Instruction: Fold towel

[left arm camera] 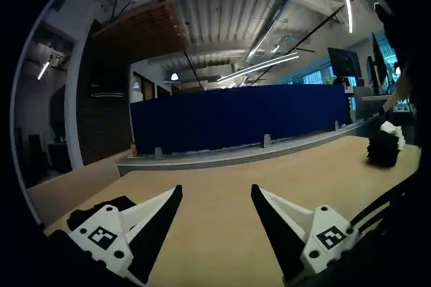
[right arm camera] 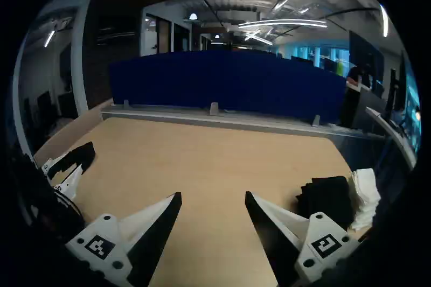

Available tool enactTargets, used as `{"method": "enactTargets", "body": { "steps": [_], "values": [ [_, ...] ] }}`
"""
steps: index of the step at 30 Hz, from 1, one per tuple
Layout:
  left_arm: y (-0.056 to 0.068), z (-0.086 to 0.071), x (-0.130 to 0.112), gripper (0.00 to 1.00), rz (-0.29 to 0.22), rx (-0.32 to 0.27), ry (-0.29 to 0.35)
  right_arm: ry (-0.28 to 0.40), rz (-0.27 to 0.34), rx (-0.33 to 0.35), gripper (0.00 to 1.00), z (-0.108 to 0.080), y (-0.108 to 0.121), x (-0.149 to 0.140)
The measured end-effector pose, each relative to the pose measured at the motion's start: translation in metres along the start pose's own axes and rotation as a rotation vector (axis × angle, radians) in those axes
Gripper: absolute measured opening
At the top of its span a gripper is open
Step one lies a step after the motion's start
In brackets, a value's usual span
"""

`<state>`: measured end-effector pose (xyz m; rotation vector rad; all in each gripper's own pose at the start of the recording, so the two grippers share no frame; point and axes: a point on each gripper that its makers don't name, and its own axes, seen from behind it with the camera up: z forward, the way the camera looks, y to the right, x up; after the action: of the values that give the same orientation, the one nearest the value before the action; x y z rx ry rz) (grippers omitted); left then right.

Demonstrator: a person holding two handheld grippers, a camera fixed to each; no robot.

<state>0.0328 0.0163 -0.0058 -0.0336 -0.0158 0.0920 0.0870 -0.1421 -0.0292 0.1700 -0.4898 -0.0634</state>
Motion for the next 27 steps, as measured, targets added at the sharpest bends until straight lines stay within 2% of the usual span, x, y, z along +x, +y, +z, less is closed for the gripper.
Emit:
{"method": "enactTargets", "body": {
  "steps": [6,12,27],
  "values": [
    [-0.003,0.003,-0.018,0.94,-0.058,0.006,0.003,-0.017,-0.026,0.011,0.91,0.006,-0.007,-0.011],
    [-0.006,0.006,-0.033,0.94,-0.069,0.019,-0.005,-0.023,-0.036,0.009,0.91,0.009,-0.005,-0.013],
    [-0.012,0.005,-0.033,0.95,-0.092,0.028,0.017,-0.025,-0.037,0.011,0.91,0.015,0.001,-0.016]
  ]
}}
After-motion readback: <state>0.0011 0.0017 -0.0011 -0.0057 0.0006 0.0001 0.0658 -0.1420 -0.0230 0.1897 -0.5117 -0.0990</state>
